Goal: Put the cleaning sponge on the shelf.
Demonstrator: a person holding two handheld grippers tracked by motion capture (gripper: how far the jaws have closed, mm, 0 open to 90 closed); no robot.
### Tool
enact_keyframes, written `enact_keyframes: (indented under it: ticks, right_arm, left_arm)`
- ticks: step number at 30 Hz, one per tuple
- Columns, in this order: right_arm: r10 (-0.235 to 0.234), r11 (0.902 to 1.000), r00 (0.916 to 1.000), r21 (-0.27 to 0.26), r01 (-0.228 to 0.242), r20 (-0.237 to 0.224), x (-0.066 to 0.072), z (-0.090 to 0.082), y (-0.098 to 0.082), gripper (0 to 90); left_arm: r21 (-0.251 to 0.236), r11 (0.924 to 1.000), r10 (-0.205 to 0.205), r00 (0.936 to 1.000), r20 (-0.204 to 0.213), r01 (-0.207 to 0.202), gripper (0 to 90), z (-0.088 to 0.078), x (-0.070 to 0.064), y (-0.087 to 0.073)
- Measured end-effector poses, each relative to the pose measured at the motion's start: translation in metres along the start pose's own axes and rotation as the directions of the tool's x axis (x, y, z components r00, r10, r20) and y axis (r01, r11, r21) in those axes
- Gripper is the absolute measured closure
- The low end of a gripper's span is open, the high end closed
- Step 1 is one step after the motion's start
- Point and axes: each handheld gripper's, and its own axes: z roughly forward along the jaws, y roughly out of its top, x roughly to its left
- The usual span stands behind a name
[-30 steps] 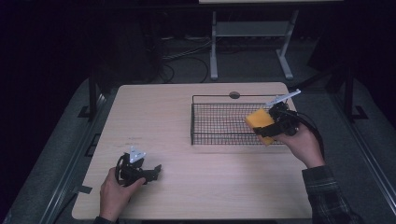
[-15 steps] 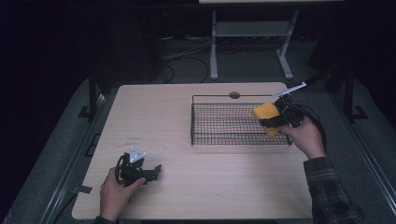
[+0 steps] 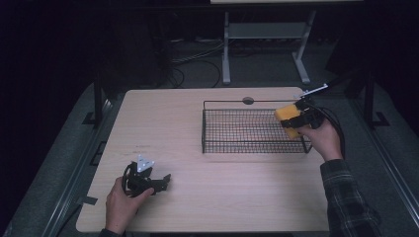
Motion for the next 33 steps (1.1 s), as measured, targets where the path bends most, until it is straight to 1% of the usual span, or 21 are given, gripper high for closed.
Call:
enact_keyframes:
  ticks: [2,4,10,15,20,30,33]
  right_arm:
    - [0.004,1.0000,1.0000,0.002,-0.004,0.001,-0.001,0.001,0.000,22.3]
    - [0.018,0.9998,0.9998,0.009,-0.018,0.009,-0.005,0.008,0.001,22.3]
    - [0.029,0.9992,0.9993,0.025,-0.030,0.021,-0.010,0.018,0.000,22.3]
    - [0.033,0.9986,0.9992,0.040,-0.034,0.022,-0.011,0.027,-0.005,22.3]
    - [0.048,0.9972,0.9987,0.057,-0.049,0.019,-0.013,0.036,-0.010,22.3]
    - [0.042,0.9956,0.9990,0.083,-0.043,0.017,-0.013,0.043,-0.015,22.2]
    - [0.041,0.9942,0.9989,0.099,-0.043,0.024,-0.012,0.047,-0.016,22.2]
  left_arm:
    - [0.000,1.0000,0.000,1.0000,0.000,0.000,12.8,0.000,0.000,0.000]
    - [0.000,1.0000,0.000,1.0000,0.000,0.000,12.8,0.000,0.000,0.000]
    - [0.000,1.0000,0.000,1.0000,0.000,0.000,12.8,0.000,0.000,0.000]
    - [0.000,1.0000,0.000,1.0000,0.000,0.000,12.8,0.000,0.000,0.000]
    - [0.000,1.0000,0.000,1.0000,0.000,0.000,12.8,0.000,0.000,0.000]
    - [0.000,1.0000,-0.001,1.0000,0.000,0.001,12.8,0.000,0.000,0.000]
    - [0.000,1.0000,-0.001,1.0000,0.000,0.001,12.8,0.000,0.000,0.000]
